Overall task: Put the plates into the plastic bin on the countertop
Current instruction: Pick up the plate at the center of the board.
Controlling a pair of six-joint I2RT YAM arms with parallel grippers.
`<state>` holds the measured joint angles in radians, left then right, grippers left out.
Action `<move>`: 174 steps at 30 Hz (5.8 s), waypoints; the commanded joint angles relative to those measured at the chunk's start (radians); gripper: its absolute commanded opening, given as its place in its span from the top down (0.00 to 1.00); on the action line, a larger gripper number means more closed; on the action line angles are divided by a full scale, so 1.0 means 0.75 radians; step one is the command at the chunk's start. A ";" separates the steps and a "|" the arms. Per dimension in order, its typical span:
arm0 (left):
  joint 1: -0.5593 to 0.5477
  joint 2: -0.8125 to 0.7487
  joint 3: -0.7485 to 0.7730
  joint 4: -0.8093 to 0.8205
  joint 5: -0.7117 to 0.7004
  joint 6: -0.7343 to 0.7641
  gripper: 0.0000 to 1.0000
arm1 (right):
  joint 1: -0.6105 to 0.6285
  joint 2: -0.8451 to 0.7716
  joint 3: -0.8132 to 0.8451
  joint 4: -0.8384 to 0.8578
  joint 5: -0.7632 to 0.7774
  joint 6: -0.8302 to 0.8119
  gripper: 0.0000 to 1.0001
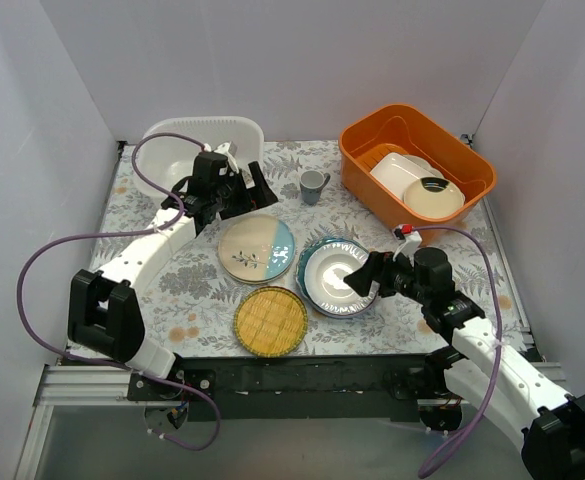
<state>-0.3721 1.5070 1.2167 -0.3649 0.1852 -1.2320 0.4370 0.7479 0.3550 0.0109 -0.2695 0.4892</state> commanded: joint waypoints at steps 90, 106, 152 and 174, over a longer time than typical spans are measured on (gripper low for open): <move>-0.443 0.232 -0.475 0.650 0.510 -0.131 0.96 | -0.114 0.111 -0.042 0.010 0.042 0.051 0.62; -0.443 0.191 -0.465 0.630 0.477 -0.127 1.00 | -0.118 0.091 -0.042 0.004 0.032 0.047 0.43; -0.361 -0.103 -0.424 0.495 0.271 -0.077 1.00 | -0.133 0.032 0.046 -0.088 0.026 -0.008 0.02; -0.140 -0.199 -0.344 0.339 0.293 -0.004 1.00 | -0.135 0.058 0.067 -0.068 -0.017 -0.045 0.02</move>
<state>-0.5030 1.4590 0.8860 -0.1421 0.3737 -1.2446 0.3405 0.7811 0.3779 -0.0986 -0.2478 0.4671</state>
